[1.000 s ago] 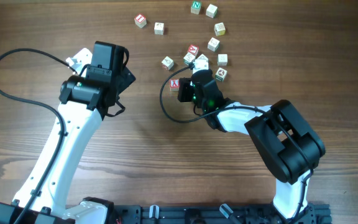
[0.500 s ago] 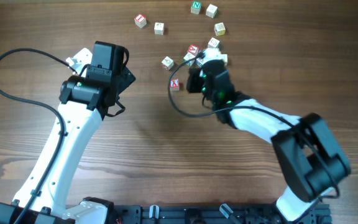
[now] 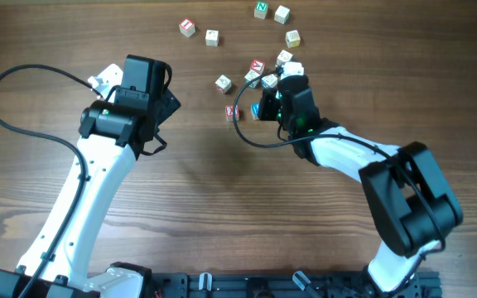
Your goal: Form a circle
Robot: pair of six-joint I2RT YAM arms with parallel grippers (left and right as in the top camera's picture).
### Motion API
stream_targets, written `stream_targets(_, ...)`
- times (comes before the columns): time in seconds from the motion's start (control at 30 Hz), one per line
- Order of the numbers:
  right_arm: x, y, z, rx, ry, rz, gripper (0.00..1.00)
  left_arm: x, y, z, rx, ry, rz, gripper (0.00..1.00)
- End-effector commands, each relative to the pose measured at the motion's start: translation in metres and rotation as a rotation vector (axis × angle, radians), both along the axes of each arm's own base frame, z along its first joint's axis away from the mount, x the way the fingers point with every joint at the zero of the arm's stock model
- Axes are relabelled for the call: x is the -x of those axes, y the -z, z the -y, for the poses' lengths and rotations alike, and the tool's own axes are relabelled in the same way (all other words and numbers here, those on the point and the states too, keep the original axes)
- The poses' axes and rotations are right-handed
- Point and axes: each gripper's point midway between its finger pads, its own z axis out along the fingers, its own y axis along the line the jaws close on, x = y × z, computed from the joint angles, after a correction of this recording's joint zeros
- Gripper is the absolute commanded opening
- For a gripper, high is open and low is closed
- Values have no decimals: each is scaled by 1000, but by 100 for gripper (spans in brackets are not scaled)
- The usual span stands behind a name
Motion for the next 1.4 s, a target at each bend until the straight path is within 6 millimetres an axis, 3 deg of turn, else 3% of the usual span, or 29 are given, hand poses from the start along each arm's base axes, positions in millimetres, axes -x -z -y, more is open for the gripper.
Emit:
stream_targets(0.0, 4, 13, -7, -1, -40, -36, 4, -2, 0, -4, -13, -21, 4, 100)
stream_targets(0.1, 4, 23, 12, 17, 93, -83, 5, -2, 0, -4, -13, -21, 4, 100)
stream_targets(0.5, 18, 40, 14, 20, 100, -172, 5, -2, 0, -4, -13, -21, 4, 100)
stream_targets(0.93, 24, 65, -5, -23, 28, -215, 5, -2, 0, -4, -14, -22, 4, 100)
stream_targets(1.13, 42, 65, -35, -23, -59, -221, 5, -2, 0, -4, -14, -22, 4, 100)
stream_targets(1.23, 42, 66, -33, 6, -29, -212, 5, -2, 0, -4, -14, -22, 4, 100)
stream_targets(1.37, 42, 74, -15, 16, 84, -253, 5, -2, 0, -4, -13, -21, 4, 100)
